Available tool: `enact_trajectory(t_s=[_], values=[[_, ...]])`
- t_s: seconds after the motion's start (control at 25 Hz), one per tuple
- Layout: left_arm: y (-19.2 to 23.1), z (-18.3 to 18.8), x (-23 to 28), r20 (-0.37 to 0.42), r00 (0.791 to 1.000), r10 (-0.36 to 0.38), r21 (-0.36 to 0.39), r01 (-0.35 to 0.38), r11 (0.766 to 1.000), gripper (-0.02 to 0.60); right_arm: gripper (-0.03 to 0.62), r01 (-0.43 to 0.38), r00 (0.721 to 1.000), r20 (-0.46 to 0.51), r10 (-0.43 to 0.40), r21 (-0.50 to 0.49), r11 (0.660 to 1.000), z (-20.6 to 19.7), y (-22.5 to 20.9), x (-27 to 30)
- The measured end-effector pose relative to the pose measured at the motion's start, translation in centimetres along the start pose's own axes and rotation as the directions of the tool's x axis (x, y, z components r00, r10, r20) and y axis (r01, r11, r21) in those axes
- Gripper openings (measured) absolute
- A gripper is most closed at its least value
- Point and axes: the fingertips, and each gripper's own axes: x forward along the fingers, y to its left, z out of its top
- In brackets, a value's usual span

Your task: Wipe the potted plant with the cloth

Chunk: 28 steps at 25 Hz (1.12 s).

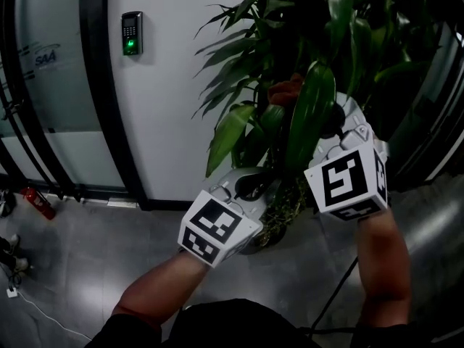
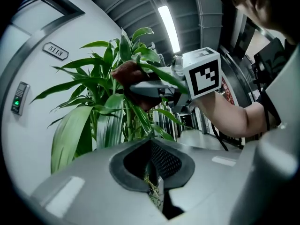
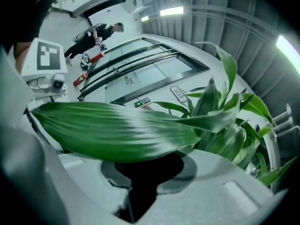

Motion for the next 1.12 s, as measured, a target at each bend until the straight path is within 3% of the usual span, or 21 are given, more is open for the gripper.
enact_trajectory(t_s=[0.6,0.88,1.12], values=[[0.7,-0.1,-0.3,0.000,1.000,0.021,-0.015,-0.021,1.000,0.017,0.066,-0.189,0.981,-0.057,0.185,-0.074,0.979,-1.3,6.0,-0.7],[0.9,-0.2,-0.5,-0.013,1.000,0.025,-0.006,-0.025,1.000,0.017,0.066,-0.373,0.926,-0.090,0.367,-0.059,0.926,-1.8,9.7,-2.0],[1.0,-0.6,-0.6,-0.033,0.999,0.040,0.032,-0.039,0.999,0.017,0.066,-0.474,0.878,-0.098,0.469,-0.041,0.879,-2.0,11.8,-3.2]])
